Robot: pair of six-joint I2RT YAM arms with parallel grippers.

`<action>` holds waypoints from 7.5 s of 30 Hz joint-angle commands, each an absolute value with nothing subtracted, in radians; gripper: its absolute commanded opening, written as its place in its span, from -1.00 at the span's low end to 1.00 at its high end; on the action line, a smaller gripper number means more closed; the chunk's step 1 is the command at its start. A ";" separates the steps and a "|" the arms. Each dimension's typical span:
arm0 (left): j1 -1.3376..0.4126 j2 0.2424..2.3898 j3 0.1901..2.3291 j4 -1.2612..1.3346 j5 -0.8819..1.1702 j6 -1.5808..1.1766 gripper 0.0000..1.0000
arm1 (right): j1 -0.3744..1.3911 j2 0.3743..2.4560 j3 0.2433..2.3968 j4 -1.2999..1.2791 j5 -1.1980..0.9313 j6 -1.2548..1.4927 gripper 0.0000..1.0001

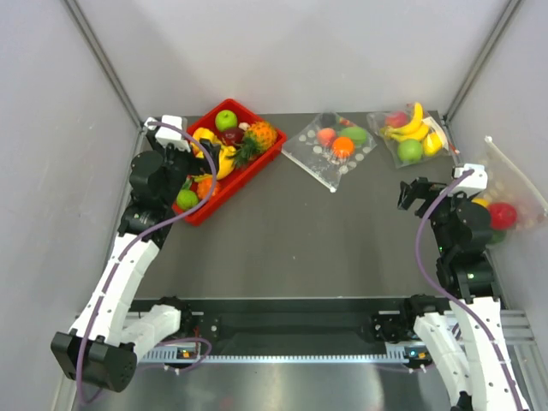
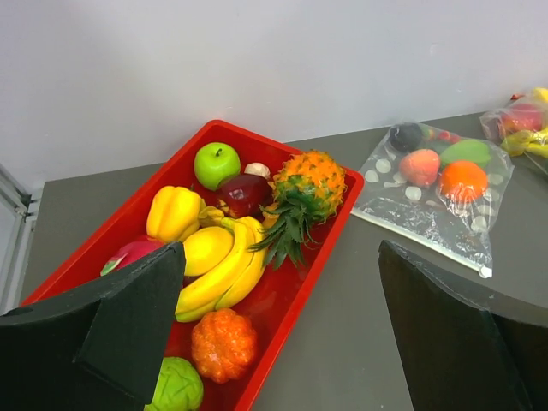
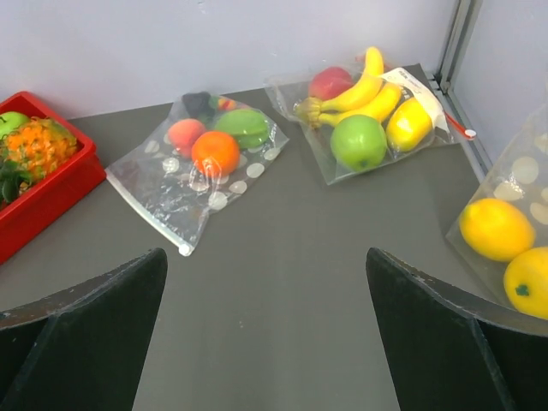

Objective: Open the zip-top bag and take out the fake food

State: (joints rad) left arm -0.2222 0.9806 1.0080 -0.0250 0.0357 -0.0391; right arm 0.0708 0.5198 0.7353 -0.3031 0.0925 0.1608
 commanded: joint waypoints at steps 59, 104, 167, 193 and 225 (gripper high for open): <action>-0.222 1.023 1.042 -0.031 0.209 -0.066 0.98 | 0.462 2.221 1.580 -0.256 0.338 0.397 -0.47; -0.759 1.169 0.758 0.368 -0.005 -0.606 0.98 | 0.465 0.942 0.798 -0.178 0.005 0.526 -1.00; -0.652 1.161 0.779 0.368 0.040 -1.399 -1.00 | 1.003 0.595 0.499 -0.017 0.268 0.210 0.57; -0.655 0.928 0.644 0.295 -0.049 -1.549 -1.00 | 1.114 0.770 0.336 0.584 0.207 0.167 0.51; -0.709 0.786 0.525 0.282 0.029 -1.632 -1.00 | 1.135 0.877 0.264 0.991 0.393 0.037 -0.49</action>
State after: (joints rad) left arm -0.7029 0.8467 0.5385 0.2455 -0.0048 -1.6035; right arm 1.1233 0.9089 0.2592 0.9108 0.3504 0.0643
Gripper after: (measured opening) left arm 0.032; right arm 0.327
